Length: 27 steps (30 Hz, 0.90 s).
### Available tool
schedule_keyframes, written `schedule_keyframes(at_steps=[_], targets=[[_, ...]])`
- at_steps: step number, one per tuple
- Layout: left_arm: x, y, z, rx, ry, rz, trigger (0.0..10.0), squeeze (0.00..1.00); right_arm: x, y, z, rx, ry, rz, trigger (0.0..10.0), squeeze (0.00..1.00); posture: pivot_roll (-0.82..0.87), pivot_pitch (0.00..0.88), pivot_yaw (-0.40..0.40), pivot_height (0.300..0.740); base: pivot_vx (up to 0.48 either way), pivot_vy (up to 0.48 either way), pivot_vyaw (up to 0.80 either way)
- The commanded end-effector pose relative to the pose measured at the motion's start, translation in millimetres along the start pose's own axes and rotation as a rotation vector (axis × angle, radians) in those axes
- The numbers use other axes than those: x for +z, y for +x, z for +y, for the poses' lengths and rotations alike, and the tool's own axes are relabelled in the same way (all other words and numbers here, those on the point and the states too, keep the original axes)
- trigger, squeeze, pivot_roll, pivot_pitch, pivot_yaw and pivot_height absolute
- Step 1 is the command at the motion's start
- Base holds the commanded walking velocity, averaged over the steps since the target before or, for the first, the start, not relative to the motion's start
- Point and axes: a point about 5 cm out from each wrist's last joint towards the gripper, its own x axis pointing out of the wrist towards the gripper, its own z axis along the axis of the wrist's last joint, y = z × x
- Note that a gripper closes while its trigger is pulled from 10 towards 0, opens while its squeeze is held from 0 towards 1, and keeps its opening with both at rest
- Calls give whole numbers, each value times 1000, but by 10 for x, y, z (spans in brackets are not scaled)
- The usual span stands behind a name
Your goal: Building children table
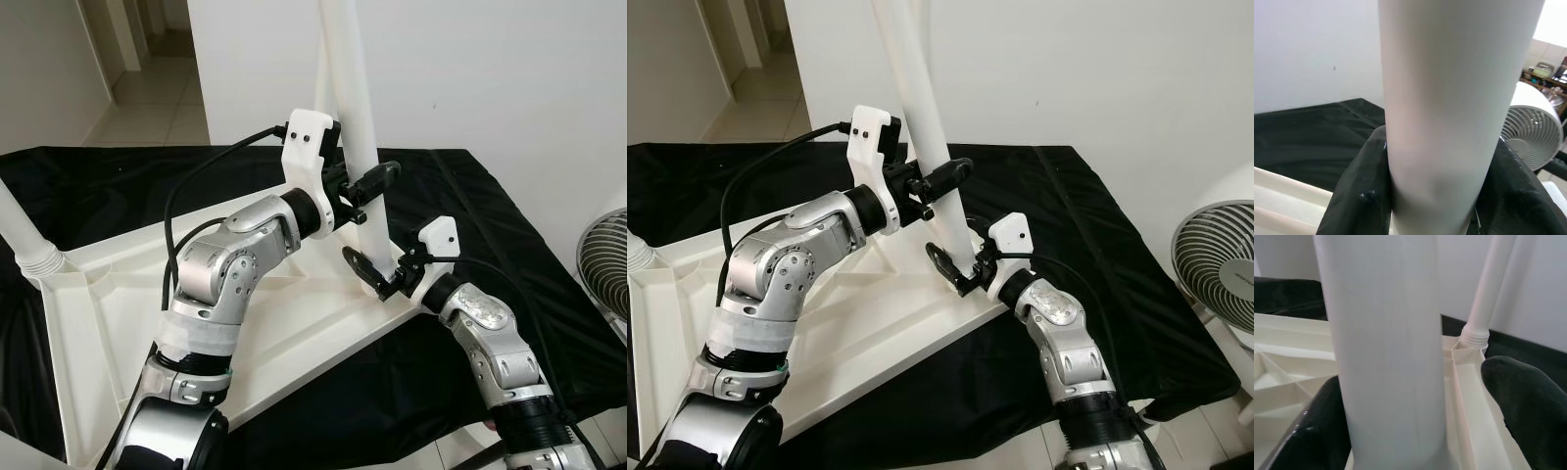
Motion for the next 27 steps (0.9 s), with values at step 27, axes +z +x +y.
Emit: schedule_keyframes(at_steps=[27], targets=[[334, 343, -120, 257, 138, -141, 10000, 0, 114, 652, 226, -509, -36, 82, 10000, 0, 29, 19, -41, 740, 0, 0, 0]])
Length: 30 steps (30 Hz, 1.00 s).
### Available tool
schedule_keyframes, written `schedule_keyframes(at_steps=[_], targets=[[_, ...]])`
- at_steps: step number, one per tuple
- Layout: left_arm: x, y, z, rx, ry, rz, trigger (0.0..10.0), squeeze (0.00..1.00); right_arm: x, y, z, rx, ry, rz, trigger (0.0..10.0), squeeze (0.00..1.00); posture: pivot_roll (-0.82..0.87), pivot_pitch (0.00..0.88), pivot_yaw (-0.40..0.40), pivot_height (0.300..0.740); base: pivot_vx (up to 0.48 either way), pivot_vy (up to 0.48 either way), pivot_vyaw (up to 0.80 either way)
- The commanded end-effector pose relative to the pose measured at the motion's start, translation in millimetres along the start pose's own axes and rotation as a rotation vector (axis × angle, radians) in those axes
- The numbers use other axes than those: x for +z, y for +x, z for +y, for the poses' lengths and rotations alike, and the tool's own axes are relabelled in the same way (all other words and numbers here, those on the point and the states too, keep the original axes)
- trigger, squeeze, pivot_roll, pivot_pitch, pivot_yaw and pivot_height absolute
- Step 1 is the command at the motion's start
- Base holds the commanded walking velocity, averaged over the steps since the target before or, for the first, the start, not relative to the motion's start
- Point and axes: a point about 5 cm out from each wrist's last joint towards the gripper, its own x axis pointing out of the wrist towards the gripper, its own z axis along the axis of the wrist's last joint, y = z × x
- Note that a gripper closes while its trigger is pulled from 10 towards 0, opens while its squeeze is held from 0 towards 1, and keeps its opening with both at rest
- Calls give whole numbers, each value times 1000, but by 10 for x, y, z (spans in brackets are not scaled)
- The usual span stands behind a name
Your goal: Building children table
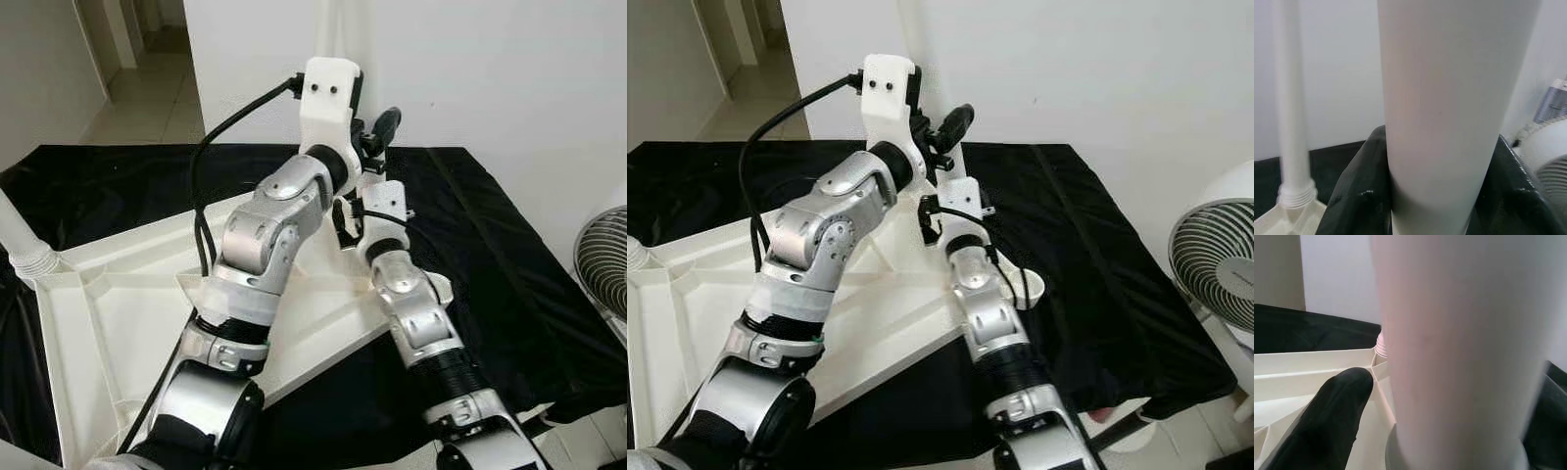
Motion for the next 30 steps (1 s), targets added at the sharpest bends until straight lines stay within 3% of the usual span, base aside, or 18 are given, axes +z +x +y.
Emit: schedule_keyframes(at_steps=[1, 13, 15, 29, 30], targets=[[59, 26, -35, 9, 23, -27, 10000, 0, 7, 22, 11, -14, 3, 16, 10000, 0, 29, 19, -41, 740, 0, 0, 0], [29, 35, -84, 23, 28, -36, 10000, 0, 152, 94, -31, -119, -8, -1, 10000, 0, 26, 18, -54, 740, 0, 0, 0], [20, 39, -93, 26, 40, -35, 10000, 0, 212, 96, -55, -140, -44, -19, 10000, 0, 25, 18, -55, 740, 0, 0, 0], [17, 45, -116, 20, 43, -39, 10000, 0, 281, 88, -4, -131, -117, -66, 10000, 0, 27, 11, -60, 740, 0, 0, 0], [18, 44, -115, 21, 42, -39, 10000, 0, 279, 82, 2, -133, -109, -64, 9333, 0, 30, 11, -61, 740, 0, 0, 0]])
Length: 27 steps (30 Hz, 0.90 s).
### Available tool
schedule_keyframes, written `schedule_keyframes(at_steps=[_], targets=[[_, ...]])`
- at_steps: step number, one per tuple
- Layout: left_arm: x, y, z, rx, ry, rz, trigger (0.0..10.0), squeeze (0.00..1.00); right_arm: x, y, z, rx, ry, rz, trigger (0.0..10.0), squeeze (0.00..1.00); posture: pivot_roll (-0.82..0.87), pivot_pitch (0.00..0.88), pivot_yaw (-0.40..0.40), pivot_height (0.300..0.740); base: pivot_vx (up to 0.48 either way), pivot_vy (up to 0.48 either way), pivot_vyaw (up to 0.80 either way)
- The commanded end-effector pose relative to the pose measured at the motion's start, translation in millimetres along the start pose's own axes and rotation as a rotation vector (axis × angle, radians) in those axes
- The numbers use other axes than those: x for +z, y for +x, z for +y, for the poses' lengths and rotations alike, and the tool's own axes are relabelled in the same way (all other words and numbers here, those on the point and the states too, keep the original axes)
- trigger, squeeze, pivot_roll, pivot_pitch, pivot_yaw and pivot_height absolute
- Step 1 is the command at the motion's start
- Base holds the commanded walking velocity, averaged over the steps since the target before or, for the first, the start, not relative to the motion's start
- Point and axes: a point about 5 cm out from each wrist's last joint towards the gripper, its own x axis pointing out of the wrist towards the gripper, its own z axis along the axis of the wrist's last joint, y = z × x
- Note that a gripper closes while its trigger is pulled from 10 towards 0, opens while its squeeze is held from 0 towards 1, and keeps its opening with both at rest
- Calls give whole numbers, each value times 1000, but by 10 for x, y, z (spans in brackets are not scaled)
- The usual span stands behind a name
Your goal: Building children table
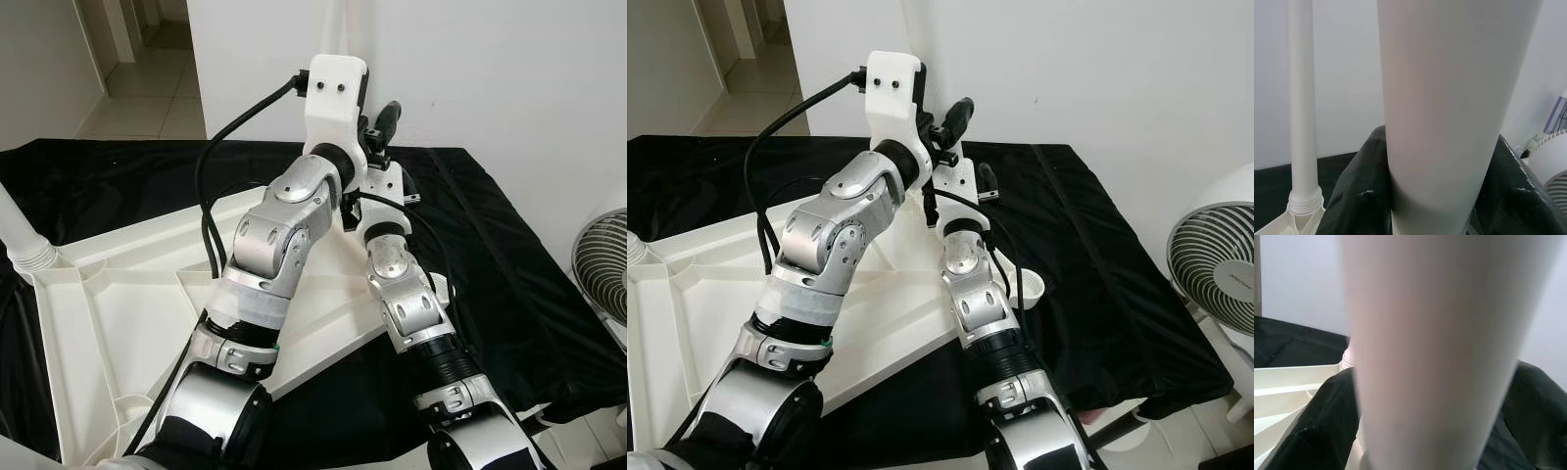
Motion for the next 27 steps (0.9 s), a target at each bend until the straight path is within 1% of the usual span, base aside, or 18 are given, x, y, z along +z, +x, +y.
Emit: schedule_keyframes(at_steps=[1, 3, 4, 5, 6, 7, 15, 21, 22, 25, 27], targets=[[6, 20, -28, 7, 13, -2, 10000, 0, 79, 2, 17, -6, 4, -25, 9333, 0, 30, 11, -61, 740, 0, 0, 0], [6, 20, -27, 8, 12, -2, 10000, 0, 79, -1, 20, -6, 8, -23, 9333, 0, 30, 11, -61, 740, 0, 0, 0], [7, 19, -26, 9, 12, -2, 10000, 0, 85, -2, 23, -4, 10, -29, 4431, 0, 30, 11, -61, 740, 0, 0, 0], [7, 19, -26, 9, 12, -2, 10000, 0, 85, -2, 23, -4, 10, -29, 4431, 0, 30, 11, -61, 740, 0, 0, 0], [10, 19, -25, 10, 12, -3, 10000, 0, 92, -4, 26, -1, 10, -37, 627, 0, 30, 11, -61, 740, 0, 0, 0], [13, 19, -23, 11, 13, -4, 10000, 0, 103, -7, 29, 3, 5, -49, 0, 0, 30, 11, -61, 740, 0, 0, 0], [20, 23, -22, 11, 7, -6, 10000, 0, 117, -14, 22, -4, 4, -68, 0, 0, 32, 15, -65, 740, 0, 0, 0], [25, 22, -24, 9, 24, -7, 10000, 0, 135, -12, 8, -15, -9, -83, 0, 0, 33, 21, -62, 740, 0, 0, 0], [33, 15, -41, -8, -4, -19, 10000, 1000, 122, -2, -6, -28, -4, -68, 10000, 0, 34, 24, -62, 740, 0, 0, 0], [49, 11, -46, -18, -27, -30, 10000, 1000, 113, 11, -15, -35, 9, -57, 10000, 0, 34, 30, -59, 740, 0, 0, 0], [49, 11, -46, -18, -27, -30, 10000, 1000, 113, 11, -15, -35, 9, -57, 10000, 0, 34, 30, -59, 740, 0, 0, 0]])
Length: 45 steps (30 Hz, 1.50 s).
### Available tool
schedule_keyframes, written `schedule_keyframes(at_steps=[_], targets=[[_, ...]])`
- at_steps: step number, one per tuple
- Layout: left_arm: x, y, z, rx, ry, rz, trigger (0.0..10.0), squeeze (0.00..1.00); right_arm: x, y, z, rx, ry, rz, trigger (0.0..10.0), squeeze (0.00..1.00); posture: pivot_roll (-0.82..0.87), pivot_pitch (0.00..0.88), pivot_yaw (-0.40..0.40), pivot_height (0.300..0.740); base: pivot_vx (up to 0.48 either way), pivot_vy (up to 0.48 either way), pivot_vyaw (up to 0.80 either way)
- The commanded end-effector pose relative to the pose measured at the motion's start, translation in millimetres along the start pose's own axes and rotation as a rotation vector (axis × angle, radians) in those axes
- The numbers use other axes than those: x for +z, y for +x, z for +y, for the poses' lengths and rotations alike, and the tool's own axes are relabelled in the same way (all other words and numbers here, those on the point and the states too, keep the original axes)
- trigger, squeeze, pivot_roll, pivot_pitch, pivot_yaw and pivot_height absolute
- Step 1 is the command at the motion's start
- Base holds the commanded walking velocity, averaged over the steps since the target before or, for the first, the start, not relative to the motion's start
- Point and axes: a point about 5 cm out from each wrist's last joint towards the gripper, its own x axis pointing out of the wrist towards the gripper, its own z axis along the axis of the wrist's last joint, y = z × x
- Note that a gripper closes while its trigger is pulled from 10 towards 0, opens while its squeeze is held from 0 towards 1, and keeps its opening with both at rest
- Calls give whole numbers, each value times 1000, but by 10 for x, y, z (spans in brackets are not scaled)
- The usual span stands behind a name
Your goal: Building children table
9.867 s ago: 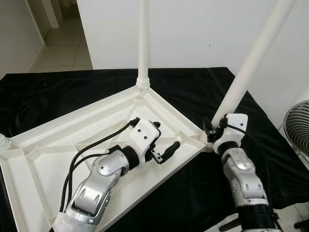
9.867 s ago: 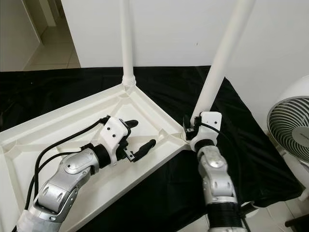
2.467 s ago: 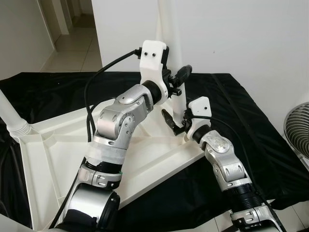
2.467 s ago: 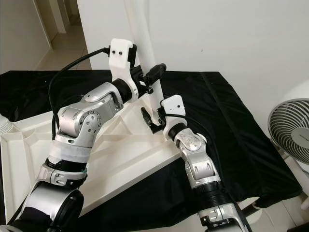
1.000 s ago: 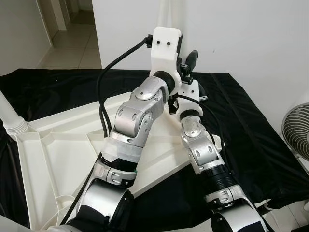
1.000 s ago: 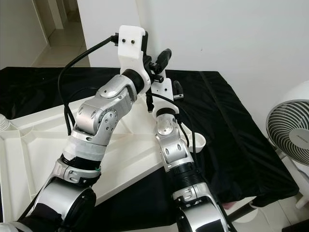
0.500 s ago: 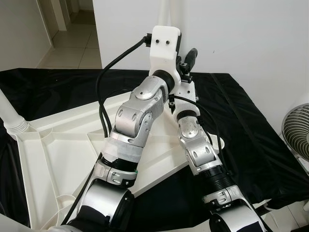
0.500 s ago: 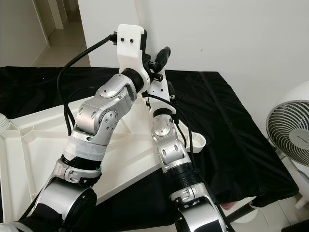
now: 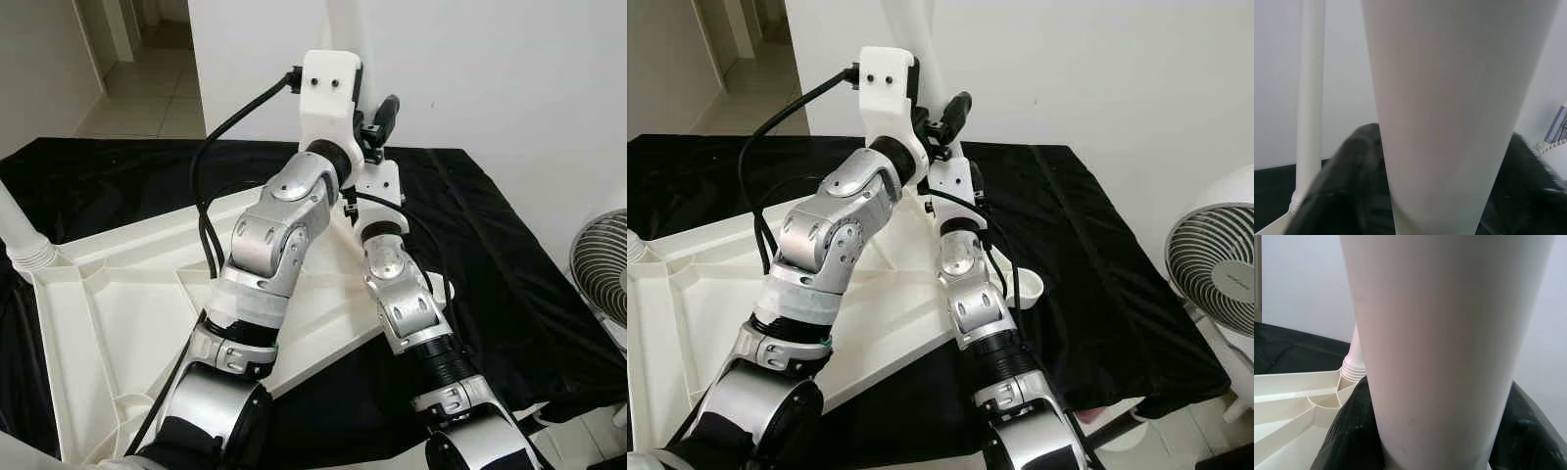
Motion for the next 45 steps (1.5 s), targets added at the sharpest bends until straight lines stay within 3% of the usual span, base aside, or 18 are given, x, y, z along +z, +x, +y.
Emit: schedule_keyframes(at_steps=[1, 13, 14, 20, 24, 35, 38, 39, 43, 45], targets=[[29, 15, -84, -39, -7, -15, 10000, 1000, 80, 24, -15, -17, 12, -32, 10000, 0, 34, 30, -59, 740, 0, 0, 0], [68, -9, -107, -62, -14, -36, 10000, 1000, 29, 41, -69, -60, 64, 18, 10000, 0, 33, 36, -47, 740, 0, 0, 0], [75, -23, -116, -74, -18, -44, 10000, 0, 3, 50, -128, -85, 85, 32, 10000, 0, 35, 37, -43, 740, 0, 0, 0], [82, -65, -117, -102, -25, -60, 10000, 0, -51, 60, -232, -125, 109, 55, 10000, 0, 35, 34, -42, 740, 0, 0, 0], [84, -167, -114, -138, -58, -92, 10000, 0, -175, 56, -350, -141, 131, 108, 10000, 0, 33, 30, -37, 740, 0, 0, 0], [-64, -322, -3, -116, 8, -72, 10000, 0, -381, -35, -482, -139, 157, 181, 10000, 0, 28, 23, -30, 740, 0, 0, 0], [-209, -412, 39, -122, 83, -24, 10000, 0, -510, -85, -566, -161, 182, 237, 10000, 0, 28, 18, -30, 740, 0, 0, 0], [-359, -501, 58, -131, 122, 26, 10000, 0, -601, -129, -654, -182, 200, 273, 10000, 0, 27, 16, -29, 740, 0, 0, 0], [-466, -556, 57, -142, 140, 62, 10000, 0, -631, -151, -713, -193, 218, 280, 10000, 0, 25, 13, -30, 740, 0, 0, 0], [-640, -622, 46, -158, 164, 124, 10000, 0, -637, -170, -779, -195, 192, 261, 10000, 0, 23, 10, -32, 740, 0, 0, 0]])
